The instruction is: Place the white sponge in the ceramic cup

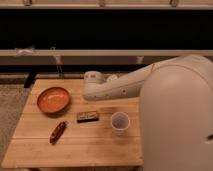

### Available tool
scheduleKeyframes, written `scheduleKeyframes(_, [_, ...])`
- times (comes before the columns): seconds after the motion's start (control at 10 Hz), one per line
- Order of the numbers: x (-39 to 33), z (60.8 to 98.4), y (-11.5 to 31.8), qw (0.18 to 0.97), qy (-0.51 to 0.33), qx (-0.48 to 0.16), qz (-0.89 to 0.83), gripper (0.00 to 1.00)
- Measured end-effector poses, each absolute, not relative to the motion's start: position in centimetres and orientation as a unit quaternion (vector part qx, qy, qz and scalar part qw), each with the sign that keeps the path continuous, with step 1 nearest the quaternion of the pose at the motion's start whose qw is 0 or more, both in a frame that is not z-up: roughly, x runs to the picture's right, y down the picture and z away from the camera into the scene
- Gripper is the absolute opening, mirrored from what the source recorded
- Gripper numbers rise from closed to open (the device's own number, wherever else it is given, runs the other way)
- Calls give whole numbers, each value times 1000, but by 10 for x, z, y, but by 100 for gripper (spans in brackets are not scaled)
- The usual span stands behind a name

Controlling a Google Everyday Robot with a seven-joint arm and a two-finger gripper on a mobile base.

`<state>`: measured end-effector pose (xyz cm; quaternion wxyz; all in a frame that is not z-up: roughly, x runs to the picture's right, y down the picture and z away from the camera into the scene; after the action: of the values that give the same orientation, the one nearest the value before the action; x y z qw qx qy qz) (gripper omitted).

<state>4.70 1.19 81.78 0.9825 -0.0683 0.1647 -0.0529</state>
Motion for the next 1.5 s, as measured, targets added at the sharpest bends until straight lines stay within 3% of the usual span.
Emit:
scheduleKeyframes(0.6, [75,770,-13,987,102,-123,21,0])
scheduleKeyframes(1.2, [88,704,47,981,46,-176,65,0])
scheduleKeyframes(1.5, [101,695,68,974,33,-199,98,0])
